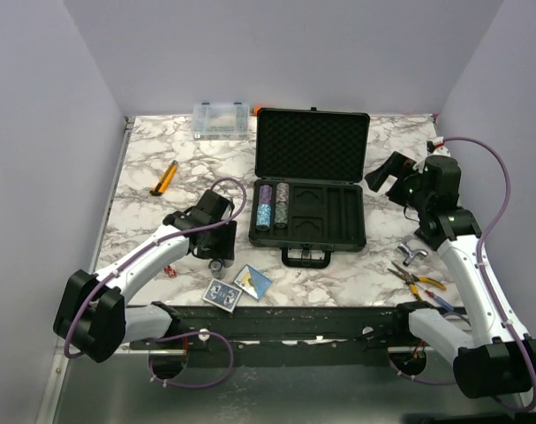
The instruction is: Pack up texas hold em set
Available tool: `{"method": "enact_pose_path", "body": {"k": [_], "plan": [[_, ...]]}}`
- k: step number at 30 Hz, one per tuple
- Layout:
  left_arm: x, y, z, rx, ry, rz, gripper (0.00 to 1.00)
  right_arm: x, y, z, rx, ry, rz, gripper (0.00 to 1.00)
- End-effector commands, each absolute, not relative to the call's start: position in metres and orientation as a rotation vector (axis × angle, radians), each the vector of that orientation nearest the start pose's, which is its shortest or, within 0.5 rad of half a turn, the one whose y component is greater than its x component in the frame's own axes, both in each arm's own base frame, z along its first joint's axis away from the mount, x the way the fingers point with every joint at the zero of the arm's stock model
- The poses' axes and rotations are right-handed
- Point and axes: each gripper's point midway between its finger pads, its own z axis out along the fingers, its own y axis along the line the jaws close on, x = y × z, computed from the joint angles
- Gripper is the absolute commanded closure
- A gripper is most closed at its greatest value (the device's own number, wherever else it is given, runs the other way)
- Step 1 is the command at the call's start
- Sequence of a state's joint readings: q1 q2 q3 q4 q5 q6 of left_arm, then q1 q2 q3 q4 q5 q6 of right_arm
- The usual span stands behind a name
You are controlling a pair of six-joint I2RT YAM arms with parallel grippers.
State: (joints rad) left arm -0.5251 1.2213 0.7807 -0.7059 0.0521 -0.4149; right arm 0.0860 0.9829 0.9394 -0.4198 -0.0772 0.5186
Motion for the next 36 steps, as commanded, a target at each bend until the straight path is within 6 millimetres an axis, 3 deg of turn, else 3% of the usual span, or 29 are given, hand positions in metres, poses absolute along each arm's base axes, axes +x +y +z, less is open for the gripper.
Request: {"method": "enact_pose_path", "body": {"k": [1,7,9,12,21,26,32,36], "plan": [[0.198,-0.144,0.069,0.154,2.776,-0.310,0.45,0.317,0.066,0.238,0.380,2.031,0.475,0.00],[0.198,-0.145,0.070,0.162,2.773,-0.317,0.83,0.315,0.066,0.234,0.385,2.039,0.476,0.00],[0.198,-0.145,0.071,0.161,2.767,-0.317,0.88,0.315,0.067,0.233,0.386,2.039,0.479,0.00],[0.199,-0.146,0.076,0.172,2.738,-0.318,0.92,0.314,0.067,0.232,0.387,2.041,0.483,0.00],[0.202,-0.147,0.085,0.190,2.676,-0.304,0.92,0.313,0.069,0.227,0.392,2.045,0.501,0.00],[0.200,-0.149,0.079,0.202,2.703,-0.298,0.81,0.312,0.070,0.226,0.394,2.045,0.503,0.00],[0.196,-0.151,0.074,0.208,2.726,-0.295,0.44,0.311,0.069,0.226,0.395,2.045,0.500,0.00],[0.196,-0.150,0.075,0.200,2.718,-0.286,0.28,0.310,0.069,0.226,0.395,2.043,0.498,0.00]]}}
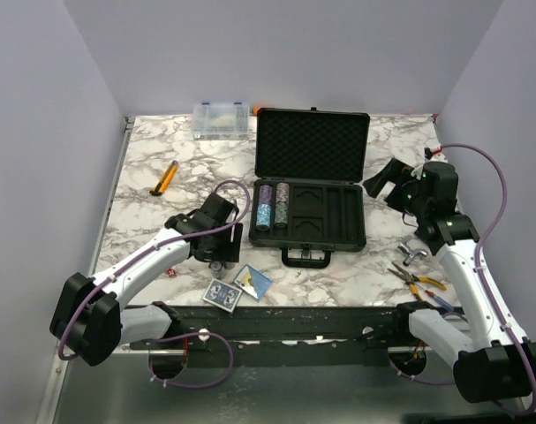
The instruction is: Pack up texas hold em set
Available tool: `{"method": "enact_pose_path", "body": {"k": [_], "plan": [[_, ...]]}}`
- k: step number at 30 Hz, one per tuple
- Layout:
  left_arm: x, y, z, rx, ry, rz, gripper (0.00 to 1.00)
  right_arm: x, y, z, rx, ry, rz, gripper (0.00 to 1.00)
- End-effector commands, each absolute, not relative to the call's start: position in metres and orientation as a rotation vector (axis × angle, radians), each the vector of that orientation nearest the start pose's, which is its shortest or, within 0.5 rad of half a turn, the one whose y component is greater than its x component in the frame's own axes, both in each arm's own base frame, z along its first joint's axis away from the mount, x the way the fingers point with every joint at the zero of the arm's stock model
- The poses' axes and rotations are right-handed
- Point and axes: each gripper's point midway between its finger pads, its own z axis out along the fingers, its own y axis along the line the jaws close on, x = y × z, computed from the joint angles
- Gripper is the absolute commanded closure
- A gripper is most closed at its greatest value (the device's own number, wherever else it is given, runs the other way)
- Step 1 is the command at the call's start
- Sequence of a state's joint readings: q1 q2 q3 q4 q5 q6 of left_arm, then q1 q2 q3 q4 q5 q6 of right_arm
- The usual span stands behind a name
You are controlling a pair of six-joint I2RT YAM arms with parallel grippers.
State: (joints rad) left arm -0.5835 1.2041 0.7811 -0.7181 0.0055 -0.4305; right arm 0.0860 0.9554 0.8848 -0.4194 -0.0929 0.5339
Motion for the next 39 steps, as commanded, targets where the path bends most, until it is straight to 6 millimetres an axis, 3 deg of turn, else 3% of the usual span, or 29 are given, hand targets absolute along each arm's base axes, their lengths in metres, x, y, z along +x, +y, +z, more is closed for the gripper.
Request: {"method": "enact_pose_path", "body": {"k": [1,4,13,18,19,26,32,39], "plan": [[0.196,-0.149,0.075,0.197,2.716,-0.284,0.27,0.309,0.069,0.226,0.395,2.045,0.498,0.00],[0.197,-0.149,0.073,0.197,2.726,-0.273,0.29,0.309,0.069,0.224,0.395,2.047,0.497,0.00],[0.199,-0.154,0.068,0.232,2.750,-0.277,0.54,0.308,0.069,0.225,0.393,2.041,0.495,0.00],[0.201,-0.155,0.064,0.257,2.768,-0.268,0.97,0.307,0.067,0.226,0.394,2.043,0.483,0.00],[0.202,-0.156,0.065,0.260,2.765,-0.268,1.00,0.307,0.067,0.227,0.392,2.042,0.485,0.00],[0.207,-0.158,0.080,0.283,2.715,-0.293,1.00,0.310,0.070,0.235,0.374,2.036,0.494,0.00],[0.207,-0.168,0.106,0.325,2.671,-0.381,1.00,0.315,0.078,0.243,0.344,2.024,0.538,0.00],[0.201,-0.175,0.139,0.384,2.639,-0.466,1.00,0.318,0.086,0.269,0.210,1.971,0.555,0.00]]}}
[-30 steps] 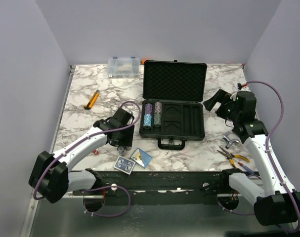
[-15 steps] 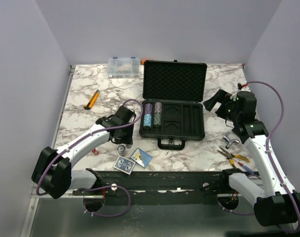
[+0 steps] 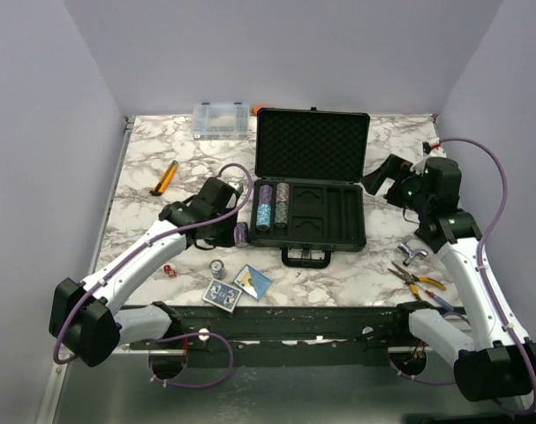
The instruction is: Pack up texas hold em set
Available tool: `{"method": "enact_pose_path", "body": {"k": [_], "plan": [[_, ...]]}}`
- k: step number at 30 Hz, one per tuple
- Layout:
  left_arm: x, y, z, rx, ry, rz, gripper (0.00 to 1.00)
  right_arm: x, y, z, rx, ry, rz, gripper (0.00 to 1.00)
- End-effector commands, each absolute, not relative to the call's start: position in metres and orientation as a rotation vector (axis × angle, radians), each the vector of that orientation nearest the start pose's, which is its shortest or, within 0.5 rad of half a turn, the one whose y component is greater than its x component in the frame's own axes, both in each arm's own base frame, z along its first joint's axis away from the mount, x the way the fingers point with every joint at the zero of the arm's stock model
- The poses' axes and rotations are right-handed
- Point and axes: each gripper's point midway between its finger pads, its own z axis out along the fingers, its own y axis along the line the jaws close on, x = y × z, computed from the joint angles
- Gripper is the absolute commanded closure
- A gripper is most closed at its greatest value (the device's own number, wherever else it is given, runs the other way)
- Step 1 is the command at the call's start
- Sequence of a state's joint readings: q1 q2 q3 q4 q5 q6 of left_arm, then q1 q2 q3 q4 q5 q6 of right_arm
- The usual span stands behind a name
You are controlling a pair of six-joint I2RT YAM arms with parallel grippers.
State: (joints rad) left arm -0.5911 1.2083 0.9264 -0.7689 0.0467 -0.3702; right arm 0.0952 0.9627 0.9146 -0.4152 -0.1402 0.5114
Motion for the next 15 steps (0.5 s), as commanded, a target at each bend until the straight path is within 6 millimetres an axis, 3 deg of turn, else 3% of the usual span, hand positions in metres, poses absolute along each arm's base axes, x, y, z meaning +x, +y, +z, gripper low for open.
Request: {"method": "enact_pose_path", "body": {"k": [1,6,11,13,15], "plan": [[0.200,-0.175,0.142,0.388,2.638,-0.469,1.00,0.319,0.088,0.273,0.183,1.965,0.562,0.00],[0.200,-0.171,0.151,0.391,2.614,-0.450,1.00,0.318,0.102,0.289,0.100,1.937,0.628,0.00],[0.202,-0.163,0.142,0.380,2.641,-0.377,0.99,0.318,0.105,0.285,0.084,1.951,0.646,0.00],[0.203,-0.160,0.136,0.370,2.659,-0.349,0.68,0.317,0.105,0.283,0.084,1.957,0.645,0.00],[0.206,-0.162,0.130,0.371,2.667,-0.341,0.47,0.316,0.106,0.281,0.086,1.960,0.652,0.00]]}}
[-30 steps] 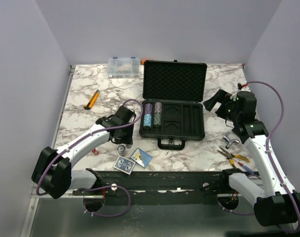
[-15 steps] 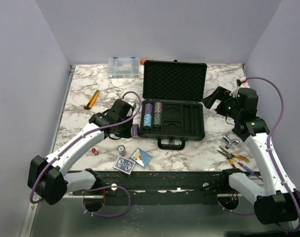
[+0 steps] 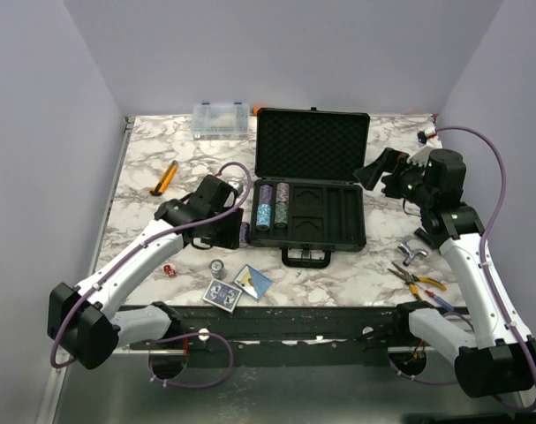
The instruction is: Pack up texas hold em set
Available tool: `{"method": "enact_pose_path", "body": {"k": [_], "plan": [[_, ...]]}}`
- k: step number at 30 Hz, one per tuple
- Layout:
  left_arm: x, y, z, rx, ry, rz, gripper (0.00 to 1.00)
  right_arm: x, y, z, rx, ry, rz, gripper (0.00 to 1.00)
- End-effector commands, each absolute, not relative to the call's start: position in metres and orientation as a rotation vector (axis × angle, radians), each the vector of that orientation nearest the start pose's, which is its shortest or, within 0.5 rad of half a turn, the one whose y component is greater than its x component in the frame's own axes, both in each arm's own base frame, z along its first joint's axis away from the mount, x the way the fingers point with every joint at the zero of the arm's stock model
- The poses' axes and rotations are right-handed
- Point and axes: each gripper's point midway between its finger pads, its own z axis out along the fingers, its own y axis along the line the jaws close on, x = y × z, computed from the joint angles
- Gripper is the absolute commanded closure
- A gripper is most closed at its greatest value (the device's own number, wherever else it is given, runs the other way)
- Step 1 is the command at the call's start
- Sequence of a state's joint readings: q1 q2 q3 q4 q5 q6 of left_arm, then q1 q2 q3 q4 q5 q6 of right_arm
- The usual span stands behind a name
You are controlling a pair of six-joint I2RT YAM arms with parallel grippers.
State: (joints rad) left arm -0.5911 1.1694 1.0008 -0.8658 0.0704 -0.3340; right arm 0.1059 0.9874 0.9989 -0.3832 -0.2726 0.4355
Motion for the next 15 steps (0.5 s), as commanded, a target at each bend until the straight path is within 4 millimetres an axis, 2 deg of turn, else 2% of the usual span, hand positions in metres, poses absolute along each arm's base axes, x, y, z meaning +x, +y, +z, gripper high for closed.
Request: {"method": "enact_pose_path", "body": {"k": [1,3,4,9,15], "plan": [[0.208,-0.165,0.128,0.385,2.663,-0.350,0.40,0.315,0.106,0.280,0.091,1.964,0.657,0.00],[0.216,-0.168,0.123,0.388,2.655,-0.344,0.32,0.314,0.108,0.277,0.092,1.971,0.671,0.00],[0.220,-0.169,0.120,0.382,2.664,-0.327,0.32,0.314,0.109,0.276,0.093,1.975,0.676,0.00],[0.237,-0.179,0.102,0.366,2.720,-0.291,0.36,0.314,0.108,0.273,0.096,1.987,0.666,0.00],[0.255,-0.176,0.079,0.357,2.744,-0.198,0.40,0.313,0.107,0.270,0.100,1.999,0.662,0.00]]}}
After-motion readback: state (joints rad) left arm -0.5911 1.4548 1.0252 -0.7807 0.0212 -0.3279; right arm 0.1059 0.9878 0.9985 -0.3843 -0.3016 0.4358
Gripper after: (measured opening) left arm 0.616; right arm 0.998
